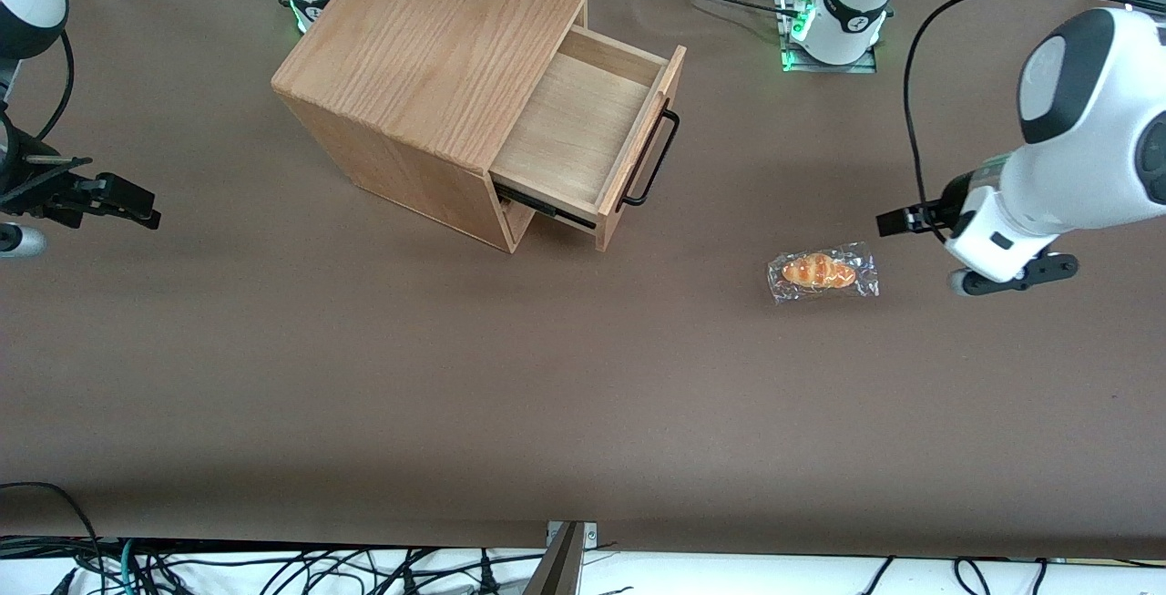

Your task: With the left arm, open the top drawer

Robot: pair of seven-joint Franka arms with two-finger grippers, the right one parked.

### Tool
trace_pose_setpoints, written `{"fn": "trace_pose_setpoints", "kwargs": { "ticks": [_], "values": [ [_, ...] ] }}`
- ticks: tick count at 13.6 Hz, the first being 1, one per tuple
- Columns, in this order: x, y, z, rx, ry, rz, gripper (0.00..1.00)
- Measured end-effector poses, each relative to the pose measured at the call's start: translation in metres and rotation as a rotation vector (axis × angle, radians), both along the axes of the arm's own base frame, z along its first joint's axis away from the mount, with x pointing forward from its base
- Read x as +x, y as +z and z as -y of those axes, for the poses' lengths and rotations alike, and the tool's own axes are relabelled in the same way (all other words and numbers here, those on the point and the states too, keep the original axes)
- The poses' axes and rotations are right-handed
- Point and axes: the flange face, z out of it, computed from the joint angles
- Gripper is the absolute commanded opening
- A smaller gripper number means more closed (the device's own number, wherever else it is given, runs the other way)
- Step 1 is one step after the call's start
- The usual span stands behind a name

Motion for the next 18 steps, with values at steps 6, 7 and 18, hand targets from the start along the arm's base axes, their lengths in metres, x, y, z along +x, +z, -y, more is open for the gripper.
{"fn": "trace_pose_setpoints", "kwargs": {
  "ticks": [6,7,18],
  "values": [
    [0.013,0.01,-0.062,0.002,-0.008,0.096,1.0],
    [0.013,0.012,-0.071,0.003,-0.011,0.104,1.0],
    [0.01,0.045,-0.103,-0.003,-0.095,0.17,1.0]
  ]
}}
